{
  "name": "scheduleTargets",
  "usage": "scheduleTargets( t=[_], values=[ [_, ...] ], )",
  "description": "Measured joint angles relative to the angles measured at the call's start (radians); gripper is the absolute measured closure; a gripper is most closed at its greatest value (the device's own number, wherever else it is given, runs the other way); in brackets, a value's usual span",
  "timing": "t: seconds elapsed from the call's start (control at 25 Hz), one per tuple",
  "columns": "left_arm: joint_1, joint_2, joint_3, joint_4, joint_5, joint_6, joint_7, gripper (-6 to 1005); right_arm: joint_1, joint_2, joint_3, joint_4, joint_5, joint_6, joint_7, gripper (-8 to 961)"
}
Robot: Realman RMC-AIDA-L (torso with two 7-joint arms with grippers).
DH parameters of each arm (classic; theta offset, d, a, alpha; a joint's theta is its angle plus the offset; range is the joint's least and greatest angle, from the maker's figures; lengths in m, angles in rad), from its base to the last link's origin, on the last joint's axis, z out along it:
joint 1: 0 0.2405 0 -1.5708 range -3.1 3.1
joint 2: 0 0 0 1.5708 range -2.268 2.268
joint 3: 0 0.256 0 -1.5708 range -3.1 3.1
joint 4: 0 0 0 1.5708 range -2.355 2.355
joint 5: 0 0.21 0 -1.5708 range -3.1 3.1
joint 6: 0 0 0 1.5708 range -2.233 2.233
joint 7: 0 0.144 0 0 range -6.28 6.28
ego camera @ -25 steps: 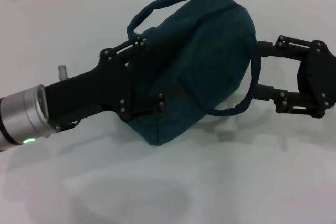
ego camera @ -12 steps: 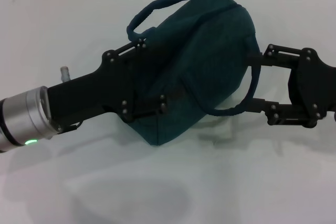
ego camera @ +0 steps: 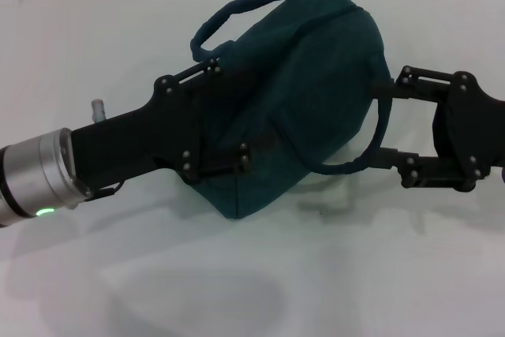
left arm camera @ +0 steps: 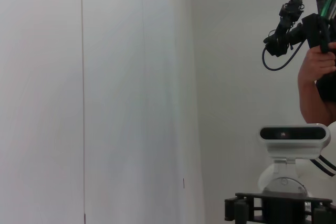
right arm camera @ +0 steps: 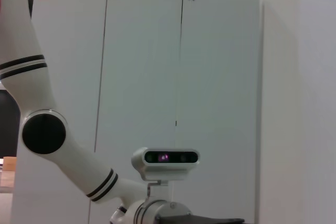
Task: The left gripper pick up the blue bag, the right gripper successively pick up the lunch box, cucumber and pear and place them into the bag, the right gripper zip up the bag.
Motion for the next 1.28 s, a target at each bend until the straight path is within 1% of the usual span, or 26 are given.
scheduleTargets(
  t=[0.24, 0.36, 0.48, 0.6, 0.8, 0.88, 0.92, 1.04, 1.16, 1.28],
  values=[
    [0.002, 0.003, 0.000, 0.000, 0.000, 0.000, 0.006, 174, 0.000, 0.003, 0.010, 0.003, 0.000, 0.005, -0.003, 229],
    [0.005, 0.015, 0.000, 0.001, 0.001, -0.002, 0.007, 174, 0.002, 0.010, 0.011, -0.001, 0.000, 0.013, -0.004, 229],
    [0.006, 0.036, -0.002, 0.001, 0.000, -0.011, 0.007, 174, 0.008, 0.025, 0.011, -0.012, 0.000, 0.030, -0.005, 229],
    [0.006, 0.061, -0.002, 0.002, 0.000, -0.014, 0.000, 174, 0.013, 0.047, 0.011, -0.034, 0.000, 0.070, -0.005, 229],
    [0.017, 0.092, -0.044, 0.004, 0.003, -0.020, -0.036, 174, 0.019, 0.083, 0.011, -0.074, -0.007, 0.171, 0.004, 229],
    [0.027, 0.102, -0.048, 0.014, 0.003, -0.020, -0.059, 174, 0.019, 0.097, 0.011, -0.078, -0.010, 0.190, 0.001, 229],
    [0.036, 0.104, -0.048, 0.025, 0.003, -0.021, -0.071, 174, 0.019, 0.108, 0.011, -0.081, -0.017, 0.199, -0.003, 229],
    [0.064, 0.102, -0.049, 0.073, 0.003, -0.021, -0.093, 174, 0.020, 0.125, 0.015, -0.100, -0.062, 0.216, -0.005, 229],
    [0.080, 0.099, -0.049, 0.090, 0.003, -0.019, -0.099, 174, 0.021, 0.135, 0.023, -0.116, -0.095, 0.226, -0.006, 229],
    [0.085, 0.099, -0.047, 0.090, 0.010, -0.018, -0.102, 174, 0.021, 0.140, 0.029, -0.120, -0.099, 0.231, -0.007, 229]
  ],
)
